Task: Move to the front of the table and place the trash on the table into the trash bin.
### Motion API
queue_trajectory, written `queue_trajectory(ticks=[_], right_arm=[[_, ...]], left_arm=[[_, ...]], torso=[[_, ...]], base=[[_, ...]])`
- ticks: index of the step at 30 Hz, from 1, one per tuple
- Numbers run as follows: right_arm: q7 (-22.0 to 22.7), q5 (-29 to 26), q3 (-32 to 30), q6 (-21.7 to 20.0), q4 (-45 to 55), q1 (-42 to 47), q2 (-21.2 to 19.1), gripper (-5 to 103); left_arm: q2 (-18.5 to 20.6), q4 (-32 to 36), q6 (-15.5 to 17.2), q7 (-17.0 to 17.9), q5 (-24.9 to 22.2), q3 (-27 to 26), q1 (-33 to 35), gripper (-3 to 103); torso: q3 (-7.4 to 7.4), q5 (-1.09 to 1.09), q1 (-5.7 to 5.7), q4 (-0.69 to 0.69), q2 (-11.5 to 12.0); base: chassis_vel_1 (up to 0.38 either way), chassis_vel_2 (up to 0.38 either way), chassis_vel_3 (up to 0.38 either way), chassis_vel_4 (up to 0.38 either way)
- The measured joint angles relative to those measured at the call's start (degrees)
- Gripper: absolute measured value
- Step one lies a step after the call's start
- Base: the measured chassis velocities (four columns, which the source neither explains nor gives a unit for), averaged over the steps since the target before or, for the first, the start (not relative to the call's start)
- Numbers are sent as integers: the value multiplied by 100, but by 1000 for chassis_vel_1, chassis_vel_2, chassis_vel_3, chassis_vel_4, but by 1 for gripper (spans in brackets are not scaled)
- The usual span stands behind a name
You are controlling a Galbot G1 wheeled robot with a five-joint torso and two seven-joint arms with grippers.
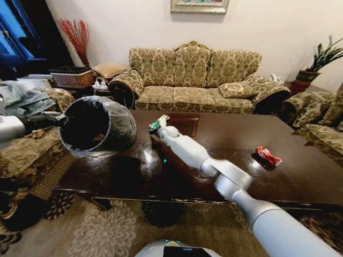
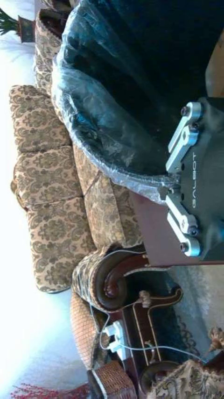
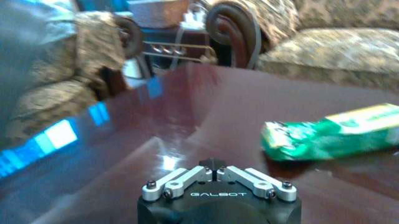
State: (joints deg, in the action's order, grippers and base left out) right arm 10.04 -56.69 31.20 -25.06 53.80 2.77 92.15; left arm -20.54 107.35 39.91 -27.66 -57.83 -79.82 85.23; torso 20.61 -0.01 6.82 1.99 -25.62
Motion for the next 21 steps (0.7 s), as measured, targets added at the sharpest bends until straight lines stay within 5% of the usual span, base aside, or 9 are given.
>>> queue_trajectory(ticks=[8, 21], right_arm=[[237, -7, 119, 113, 332, 1, -93, 0], [-552, 1404, -937, 531, -2004, -529, -5, 0]], left_arm=[[-13, 40, -17, -9, -1, 19, -16, 0], [-78, 134, 3, -22, -1, -71, 28, 0]], torso=[[0, 0, 0, -5, 0], [1, 2, 0, -3, 0]], base=[[0, 0, 0, 0], [0, 0, 0, 0]])
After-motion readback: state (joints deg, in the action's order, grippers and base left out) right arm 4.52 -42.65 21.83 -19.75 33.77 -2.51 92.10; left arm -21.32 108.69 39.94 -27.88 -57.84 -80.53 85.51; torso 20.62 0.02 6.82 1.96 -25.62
